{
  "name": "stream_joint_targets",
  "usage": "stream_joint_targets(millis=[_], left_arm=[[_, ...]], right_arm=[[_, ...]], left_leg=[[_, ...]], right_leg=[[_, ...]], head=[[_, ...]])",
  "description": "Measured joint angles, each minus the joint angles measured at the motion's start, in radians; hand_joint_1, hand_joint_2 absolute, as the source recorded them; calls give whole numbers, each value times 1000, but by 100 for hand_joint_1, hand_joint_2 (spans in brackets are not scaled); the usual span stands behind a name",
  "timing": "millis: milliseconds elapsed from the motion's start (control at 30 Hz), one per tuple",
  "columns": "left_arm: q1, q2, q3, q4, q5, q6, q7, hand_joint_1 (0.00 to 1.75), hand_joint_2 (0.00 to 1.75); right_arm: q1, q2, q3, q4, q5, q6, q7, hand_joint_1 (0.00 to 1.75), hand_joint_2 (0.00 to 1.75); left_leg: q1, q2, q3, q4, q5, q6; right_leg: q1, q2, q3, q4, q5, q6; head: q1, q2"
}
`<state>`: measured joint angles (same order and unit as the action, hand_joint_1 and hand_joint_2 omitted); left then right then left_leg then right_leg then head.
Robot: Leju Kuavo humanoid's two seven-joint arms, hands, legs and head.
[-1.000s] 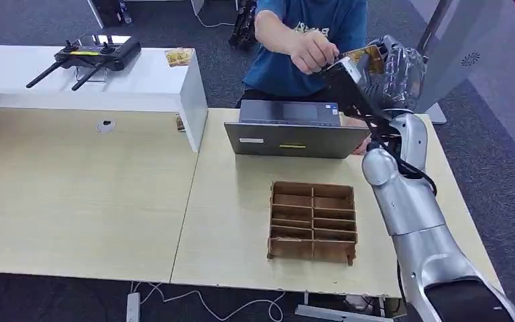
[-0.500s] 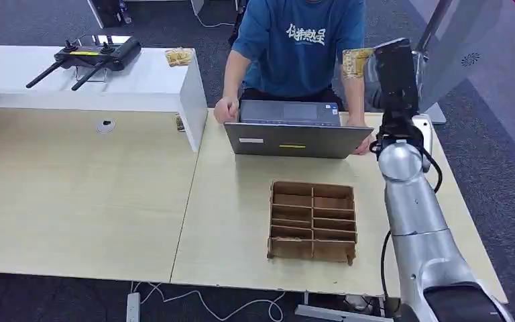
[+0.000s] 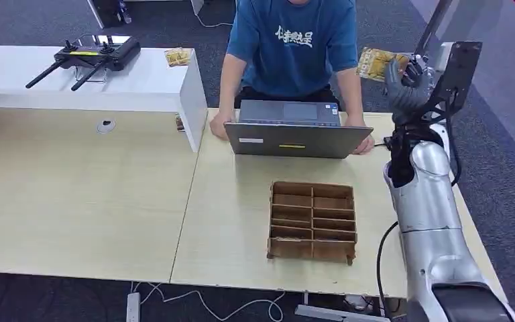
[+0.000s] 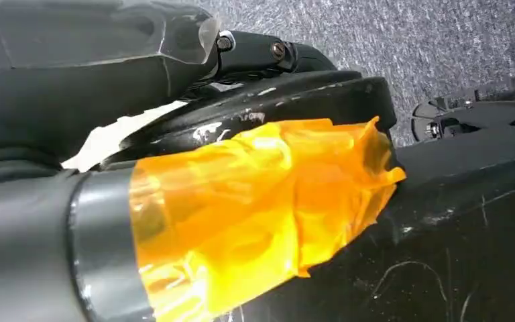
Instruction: Pass the card to the sensor for recognition and then transmit it.
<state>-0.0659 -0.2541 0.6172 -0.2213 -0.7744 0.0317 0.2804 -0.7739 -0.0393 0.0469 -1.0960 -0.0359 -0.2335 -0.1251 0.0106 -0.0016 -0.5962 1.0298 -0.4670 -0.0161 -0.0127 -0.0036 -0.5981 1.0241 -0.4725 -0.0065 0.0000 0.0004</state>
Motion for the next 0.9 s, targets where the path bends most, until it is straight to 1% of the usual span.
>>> stream_joint_targets(millis=[633,900], left_arm=[[-2,0,10,0,6,-2,3,0,0],[-3,0,27,0,30,-1,6,0,0]], right_arm=[[3,-14,0,6,-17,3,-8,175,175],[54,-39,0,-1,-50,-8,-35,175,175]], left_leg=[[0,0,0,0,0,0],[0,0,0,0,0,0]], right_leg=[[0,0,0,0,0,0],[0,0,0,0,0,0]], head=[[0,0],[0,0]])
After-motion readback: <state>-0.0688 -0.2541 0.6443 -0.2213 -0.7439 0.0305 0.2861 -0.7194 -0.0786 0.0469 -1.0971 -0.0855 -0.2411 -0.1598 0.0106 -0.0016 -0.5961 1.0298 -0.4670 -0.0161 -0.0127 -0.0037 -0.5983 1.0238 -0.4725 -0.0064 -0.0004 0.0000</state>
